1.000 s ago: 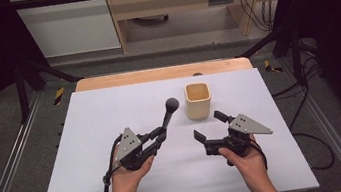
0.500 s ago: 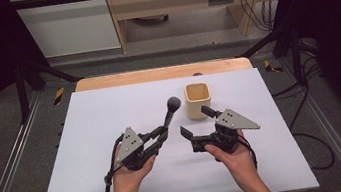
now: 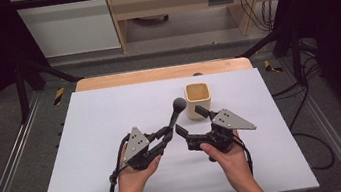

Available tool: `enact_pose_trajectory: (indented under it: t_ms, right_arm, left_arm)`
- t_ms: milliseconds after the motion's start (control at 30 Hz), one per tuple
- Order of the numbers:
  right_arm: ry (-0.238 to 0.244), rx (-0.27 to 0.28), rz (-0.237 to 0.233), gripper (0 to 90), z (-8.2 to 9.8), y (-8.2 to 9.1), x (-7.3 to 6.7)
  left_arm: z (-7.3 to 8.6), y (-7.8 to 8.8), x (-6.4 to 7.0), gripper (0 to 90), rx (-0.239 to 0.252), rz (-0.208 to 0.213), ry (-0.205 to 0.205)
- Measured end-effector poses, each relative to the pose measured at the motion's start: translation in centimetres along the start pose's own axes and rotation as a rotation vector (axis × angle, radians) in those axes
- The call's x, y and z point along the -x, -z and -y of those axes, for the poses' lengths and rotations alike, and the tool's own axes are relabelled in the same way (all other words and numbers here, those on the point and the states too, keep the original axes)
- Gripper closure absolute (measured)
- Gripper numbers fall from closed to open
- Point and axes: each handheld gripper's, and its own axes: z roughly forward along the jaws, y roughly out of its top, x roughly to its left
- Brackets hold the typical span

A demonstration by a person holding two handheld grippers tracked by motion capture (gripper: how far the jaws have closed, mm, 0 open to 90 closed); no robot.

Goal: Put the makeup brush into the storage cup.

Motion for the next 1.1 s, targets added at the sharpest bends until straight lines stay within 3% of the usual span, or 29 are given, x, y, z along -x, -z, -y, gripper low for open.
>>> enact_pose_trajectory:
  t_ms: [367,1100]
  right_arm:
    - [-0.048,0.014,-0.027,12.6,0.7,-1.0,-0.2]
    - [-0.115,0.002,-0.101,50.9,1.0,-1.6,-0.2]
  left_arm:
    - [-0.3,-0.5,0.6,74.4,0.007,0.007,-0.002]
    - [-0.5,-0.8,1.3,74.4,0.015,0.024,-0.005]
